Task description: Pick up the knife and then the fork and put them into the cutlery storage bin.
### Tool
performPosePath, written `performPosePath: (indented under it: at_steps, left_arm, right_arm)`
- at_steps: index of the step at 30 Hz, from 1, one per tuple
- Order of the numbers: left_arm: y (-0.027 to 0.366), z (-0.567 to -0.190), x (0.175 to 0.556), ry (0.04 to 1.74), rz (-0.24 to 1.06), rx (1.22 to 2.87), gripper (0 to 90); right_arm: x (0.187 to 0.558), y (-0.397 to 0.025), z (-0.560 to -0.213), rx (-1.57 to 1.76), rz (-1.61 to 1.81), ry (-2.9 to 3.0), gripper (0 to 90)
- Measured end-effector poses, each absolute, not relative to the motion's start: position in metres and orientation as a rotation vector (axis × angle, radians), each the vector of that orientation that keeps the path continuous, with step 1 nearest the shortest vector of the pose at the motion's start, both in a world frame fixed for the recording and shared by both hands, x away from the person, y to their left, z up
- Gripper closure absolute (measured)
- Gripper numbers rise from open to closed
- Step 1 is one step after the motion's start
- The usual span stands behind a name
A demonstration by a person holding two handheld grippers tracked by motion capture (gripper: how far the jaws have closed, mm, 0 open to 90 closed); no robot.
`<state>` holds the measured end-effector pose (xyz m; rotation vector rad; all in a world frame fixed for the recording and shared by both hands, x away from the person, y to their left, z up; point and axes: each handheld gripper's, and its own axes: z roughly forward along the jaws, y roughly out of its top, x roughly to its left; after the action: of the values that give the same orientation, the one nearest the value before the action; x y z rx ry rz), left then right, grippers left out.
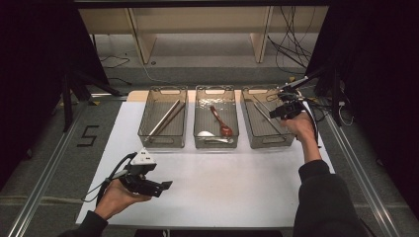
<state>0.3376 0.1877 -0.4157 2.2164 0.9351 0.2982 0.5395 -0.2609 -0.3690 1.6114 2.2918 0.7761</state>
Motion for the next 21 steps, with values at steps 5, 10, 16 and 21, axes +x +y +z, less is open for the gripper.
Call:
performPosePath:
  at_steps: [5,10,16,21]
  left_arm:
    - [0.188,-0.416,0.338,0.931,0.295,2.224,15.9]
    - [0.188,-0.416,0.338,0.933,0.297,2.222,15.8]
    - [0.188,-0.416,0.338,0.932,0.294,2.226,15.9]
    - [0.188,-0.416,0.338,0.929,0.293,2.226,15.9]
  right_arm:
    - [0.541,-0.259,-0.370,1.619,0.772,2.288,87.1]
    - [0.543,-0.258,-0.372,1.628,0.764,2.283,87.1]
    - [0.547,-0.255,-0.373,1.636,0.749,2.279,87.1]
    - [0.551,-0.251,-0.375,1.639,0.753,2.271,86.1]
